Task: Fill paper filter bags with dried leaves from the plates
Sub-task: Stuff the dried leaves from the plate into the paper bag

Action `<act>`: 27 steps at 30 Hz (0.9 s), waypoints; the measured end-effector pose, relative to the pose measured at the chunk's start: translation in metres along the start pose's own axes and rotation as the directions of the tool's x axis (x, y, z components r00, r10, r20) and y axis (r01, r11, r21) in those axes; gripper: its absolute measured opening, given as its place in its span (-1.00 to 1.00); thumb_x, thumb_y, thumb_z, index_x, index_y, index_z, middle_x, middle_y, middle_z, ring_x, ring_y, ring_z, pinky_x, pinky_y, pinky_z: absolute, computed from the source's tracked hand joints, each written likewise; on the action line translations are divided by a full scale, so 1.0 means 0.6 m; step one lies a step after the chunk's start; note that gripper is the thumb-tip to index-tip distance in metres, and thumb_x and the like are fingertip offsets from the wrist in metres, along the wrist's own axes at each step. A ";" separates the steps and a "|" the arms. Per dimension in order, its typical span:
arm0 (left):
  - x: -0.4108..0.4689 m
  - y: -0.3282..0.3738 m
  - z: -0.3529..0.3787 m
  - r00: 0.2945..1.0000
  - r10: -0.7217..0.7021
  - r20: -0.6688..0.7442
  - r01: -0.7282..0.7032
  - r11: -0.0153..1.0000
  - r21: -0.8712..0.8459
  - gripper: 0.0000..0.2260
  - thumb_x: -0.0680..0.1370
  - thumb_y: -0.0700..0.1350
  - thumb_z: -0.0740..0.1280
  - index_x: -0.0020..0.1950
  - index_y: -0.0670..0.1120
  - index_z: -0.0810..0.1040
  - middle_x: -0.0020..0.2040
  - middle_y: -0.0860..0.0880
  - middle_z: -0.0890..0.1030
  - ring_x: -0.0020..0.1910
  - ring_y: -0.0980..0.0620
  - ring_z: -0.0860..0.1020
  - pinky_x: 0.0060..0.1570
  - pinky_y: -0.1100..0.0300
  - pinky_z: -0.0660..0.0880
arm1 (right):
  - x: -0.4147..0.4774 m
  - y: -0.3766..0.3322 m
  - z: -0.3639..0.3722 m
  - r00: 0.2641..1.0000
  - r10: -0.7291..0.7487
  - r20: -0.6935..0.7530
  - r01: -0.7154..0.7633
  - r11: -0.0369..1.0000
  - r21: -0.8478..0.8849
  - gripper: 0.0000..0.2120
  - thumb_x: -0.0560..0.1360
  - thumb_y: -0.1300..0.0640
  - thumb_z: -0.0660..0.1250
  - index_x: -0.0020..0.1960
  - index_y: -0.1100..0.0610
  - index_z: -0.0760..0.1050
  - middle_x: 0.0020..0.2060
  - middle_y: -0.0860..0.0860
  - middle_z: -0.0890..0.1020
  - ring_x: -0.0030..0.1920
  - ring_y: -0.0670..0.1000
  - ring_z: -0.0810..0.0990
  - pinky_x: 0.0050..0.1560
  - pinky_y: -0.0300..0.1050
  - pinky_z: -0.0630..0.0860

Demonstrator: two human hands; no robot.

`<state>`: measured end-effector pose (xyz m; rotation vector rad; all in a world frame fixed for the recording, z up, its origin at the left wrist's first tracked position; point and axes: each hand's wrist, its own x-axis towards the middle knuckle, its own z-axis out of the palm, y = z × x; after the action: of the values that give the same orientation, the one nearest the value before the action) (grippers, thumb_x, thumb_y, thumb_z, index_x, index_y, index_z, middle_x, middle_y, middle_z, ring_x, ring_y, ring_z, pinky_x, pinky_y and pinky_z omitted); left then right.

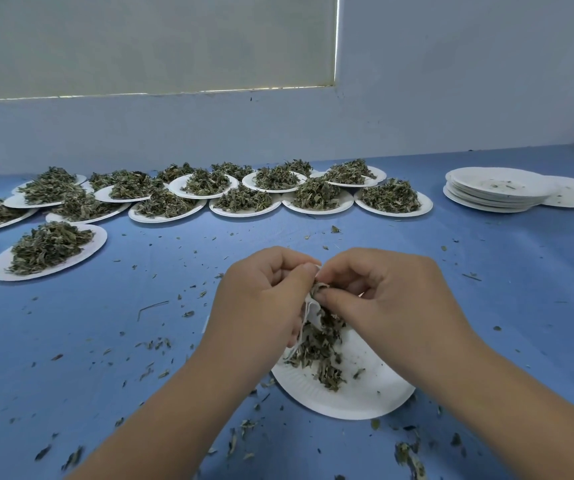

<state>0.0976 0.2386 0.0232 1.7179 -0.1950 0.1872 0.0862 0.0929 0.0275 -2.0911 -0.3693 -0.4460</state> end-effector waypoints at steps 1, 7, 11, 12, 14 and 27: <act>0.000 0.001 0.000 1.000 0.004 0.000 -0.004 1.000 0.000 -0.88 0.54 -0.15 0.35 -0.17 -0.04 0.64 -0.59 0.06 0.45 -0.63 0.10 0.39 -0.57 0.31 0.38 | 0.000 0.000 -0.001 1.000 -0.007 -0.009 0.007 1.000 0.003 -0.78 0.36 0.18 0.52 -0.28 -0.12 0.60 -0.40 -0.33 0.59 -0.37 -0.30 0.55 -0.32 -0.50 0.39; 0.000 0.002 -0.003 1.000 0.010 -0.019 -0.009 1.000 0.004 -0.88 0.53 -0.14 0.35 -0.18 -0.02 0.64 -0.59 0.06 0.46 -0.62 0.11 0.40 -0.56 0.31 0.39 | -0.003 -0.002 -0.011 0.994 -0.054 0.090 0.052 0.998 0.034 -0.80 0.38 0.16 0.51 -0.20 -0.16 0.65 -0.31 -0.27 0.65 -0.27 -0.23 0.63 -0.21 -0.35 0.53; 0.001 0.001 -0.004 1.000 0.011 -0.012 -0.011 1.000 0.000 -0.88 0.54 -0.14 0.35 -0.17 -0.02 0.64 -0.58 0.08 0.47 -0.61 0.13 0.41 -0.56 0.29 0.40 | 0.000 0.001 -0.007 0.997 -0.057 0.055 0.054 0.997 0.052 -0.78 0.39 0.15 0.49 -0.17 -0.20 0.64 -0.28 -0.23 0.66 -0.23 -0.17 0.64 -0.16 -0.18 0.59; 0.000 0.001 -0.003 1.000 0.012 -0.006 -0.012 1.000 -0.004 -0.88 0.54 -0.14 0.35 -0.17 -0.02 0.64 -0.58 0.08 0.47 -0.61 0.13 0.41 -0.56 0.29 0.39 | 0.002 0.002 -0.005 0.998 -0.048 0.035 0.046 0.998 0.047 -0.77 0.40 0.15 0.49 -0.17 -0.20 0.64 -0.27 -0.19 0.65 -0.25 -0.13 0.64 -0.16 -0.09 0.60; -0.001 0.002 -0.002 1.000 0.019 -0.001 -0.019 1.000 -0.004 -0.87 0.55 -0.15 0.34 -0.17 -0.03 0.64 -0.58 0.08 0.47 -0.62 0.13 0.40 -0.56 0.32 0.38 | 0.006 0.003 -0.003 0.999 -0.038 0.002 0.038 0.998 0.058 -0.77 0.39 0.19 0.50 -0.19 -0.16 0.65 -0.25 -0.12 0.63 -0.27 -0.07 0.64 -0.16 0.02 0.61; -0.001 0.004 -0.004 0.999 0.042 0.007 -0.041 0.998 -0.051 -0.87 0.56 -0.15 0.33 -0.15 -0.03 0.64 -0.59 0.05 0.46 -0.63 0.10 0.38 -0.57 0.32 0.37 | 0.019 0.001 -0.019 0.999 0.040 -0.022 -0.042 0.993 -0.115 -0.77 0.24 -0.03 0.55 -0.24 -0.19 0.52 -0.24 -0.23 0.50 -0.30 -0.29 0.46 -0.26 -0.49 0.34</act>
<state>0.0966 0.2403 0.0258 1.6655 -0.2401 0.2041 0.0947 0.0840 0.0379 -2.2004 -0.2948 -0.4728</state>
